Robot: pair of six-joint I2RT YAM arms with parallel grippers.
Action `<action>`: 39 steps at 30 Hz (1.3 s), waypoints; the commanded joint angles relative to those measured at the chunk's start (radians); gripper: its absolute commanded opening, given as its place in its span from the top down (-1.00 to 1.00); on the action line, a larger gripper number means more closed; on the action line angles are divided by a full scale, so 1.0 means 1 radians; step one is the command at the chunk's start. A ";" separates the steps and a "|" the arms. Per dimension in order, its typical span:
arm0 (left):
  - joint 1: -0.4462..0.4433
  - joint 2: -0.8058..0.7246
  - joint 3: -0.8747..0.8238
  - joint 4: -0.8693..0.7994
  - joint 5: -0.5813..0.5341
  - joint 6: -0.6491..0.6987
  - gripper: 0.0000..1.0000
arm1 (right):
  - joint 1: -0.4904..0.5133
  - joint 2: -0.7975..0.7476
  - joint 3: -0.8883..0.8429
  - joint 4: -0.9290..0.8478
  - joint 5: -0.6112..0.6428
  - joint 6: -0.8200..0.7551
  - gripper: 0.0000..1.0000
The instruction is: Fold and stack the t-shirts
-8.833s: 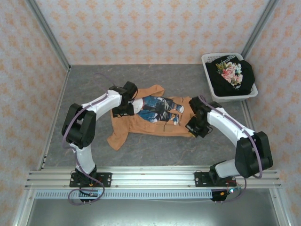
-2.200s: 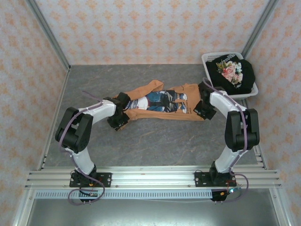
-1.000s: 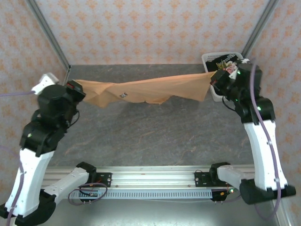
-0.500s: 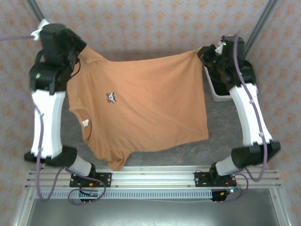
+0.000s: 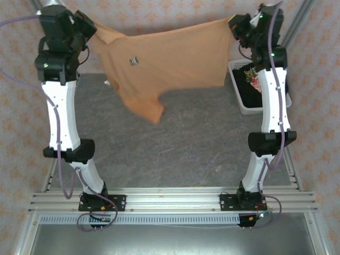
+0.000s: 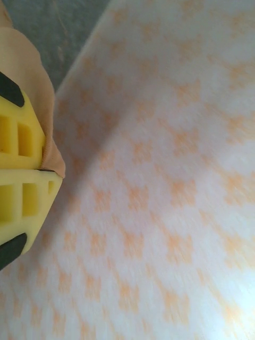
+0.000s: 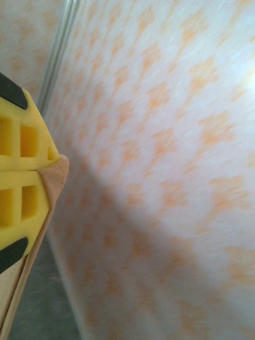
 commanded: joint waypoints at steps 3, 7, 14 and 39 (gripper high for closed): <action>-0.006 -0.190 -0.098 0.059 -0.016 0.051 1.00 | -0.043 0.014 0.071 -0.076 0.023 -0.026 1.00; -0.054 -0.388 -0.536 0.056 0.019 0.024 1.00 | -0.029 -0.033 -0.098 -0.182 0.041 -0.082 1.00; -0.166 -0.676 -1.436 0.132 0.008 -0.150 1.00 | 0.040 -0.277 -0.957 0.017 0.121 -0.032 1.00; -0.547 -0.777 -2.075 -0.042 -0.074 -0.741 1.00 | 0.078 -0.689 -1.843 -0.197 0.409 0.004 1.00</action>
